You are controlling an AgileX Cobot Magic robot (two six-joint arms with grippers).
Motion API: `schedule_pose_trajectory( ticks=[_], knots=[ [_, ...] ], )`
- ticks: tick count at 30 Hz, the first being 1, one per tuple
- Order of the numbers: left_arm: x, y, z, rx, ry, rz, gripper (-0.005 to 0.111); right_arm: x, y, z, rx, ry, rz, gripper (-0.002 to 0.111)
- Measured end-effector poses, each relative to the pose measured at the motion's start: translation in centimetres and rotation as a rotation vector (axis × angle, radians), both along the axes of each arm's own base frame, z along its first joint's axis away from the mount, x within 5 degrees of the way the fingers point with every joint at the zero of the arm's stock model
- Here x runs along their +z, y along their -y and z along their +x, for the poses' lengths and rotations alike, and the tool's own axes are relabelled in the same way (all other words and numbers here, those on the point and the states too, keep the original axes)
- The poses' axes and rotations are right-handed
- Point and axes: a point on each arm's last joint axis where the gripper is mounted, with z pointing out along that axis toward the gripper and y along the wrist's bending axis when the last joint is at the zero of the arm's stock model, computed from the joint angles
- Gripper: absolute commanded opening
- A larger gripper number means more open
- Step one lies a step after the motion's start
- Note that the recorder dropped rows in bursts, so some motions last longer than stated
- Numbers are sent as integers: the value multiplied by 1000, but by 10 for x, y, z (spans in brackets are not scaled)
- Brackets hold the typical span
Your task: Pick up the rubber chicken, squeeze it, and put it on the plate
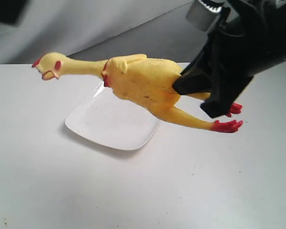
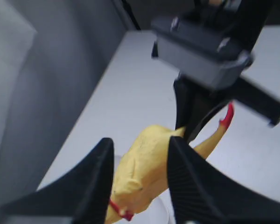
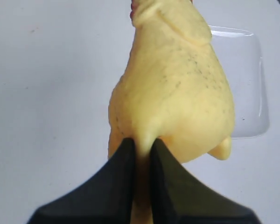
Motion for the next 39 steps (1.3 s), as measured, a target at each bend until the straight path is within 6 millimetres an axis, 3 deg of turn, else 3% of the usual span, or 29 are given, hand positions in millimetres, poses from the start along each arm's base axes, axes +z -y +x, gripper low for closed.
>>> schedule_pose_trajectory(
  ticks=[1, 2, 5, 7, 13, 15, 17, 20, 23, 26, 31, 34, 38, 39],
  knots=[
    [8, -6, -9, 15, 14, -40, 7, -4, -3, 7, -17, 7, 11, 0],
    [24, -20, -30, 32, 52, -106, 2, -14, -11, 24, -65, 20, 47, 0],
    [38, -40, -61, 29, 85, -144, 0, -43, -24, 59, -170, 38, 97, 0],
    [41, -53, -80, 18, 85, -140, 0, -80, -35, 87, -240, 24, 111, 0],
    [41, -58, -89, 10, 71, -123, 0, -176, -57, 117, -242, -134, 107, 1],
    [41, -58, -89, 11, 69, -124, 0, -192, -58, 120, -258, -157, 95, 13],
    [41, -58, -89, 11, 69, -124, 0, -193, -58, 120, -259, -157, 94, 29],
    [40, -59, -89, 17, 75, -117, 0, -182, -57, 119, -249, -134, 103, 50],
    [40, -61, -87, 41, 95, -89, 0, -154, -54, 113, -223, -76, 108, 51],
    [39, -66, -83, 90, 114, -57, 0, -113, -47, 101, -201, 0, 116, 44],
    [39, -74, -87, 165, 83, -68, 0, -34, -29, 62, -178, 97, 190, 1],
    [37, -80, -100, 167, 21, -86, 0, 6, -16, 30, -123, 147, 225, 0],
    [40, -94, -125, 166, -14, -158, 0, 34, 2, -9, -91, 212, 261, 0],
    [43, -102, -142, 156, -12, -220, 0, 39, 14, -31, -97, 262, 282, 0]
  ],
)
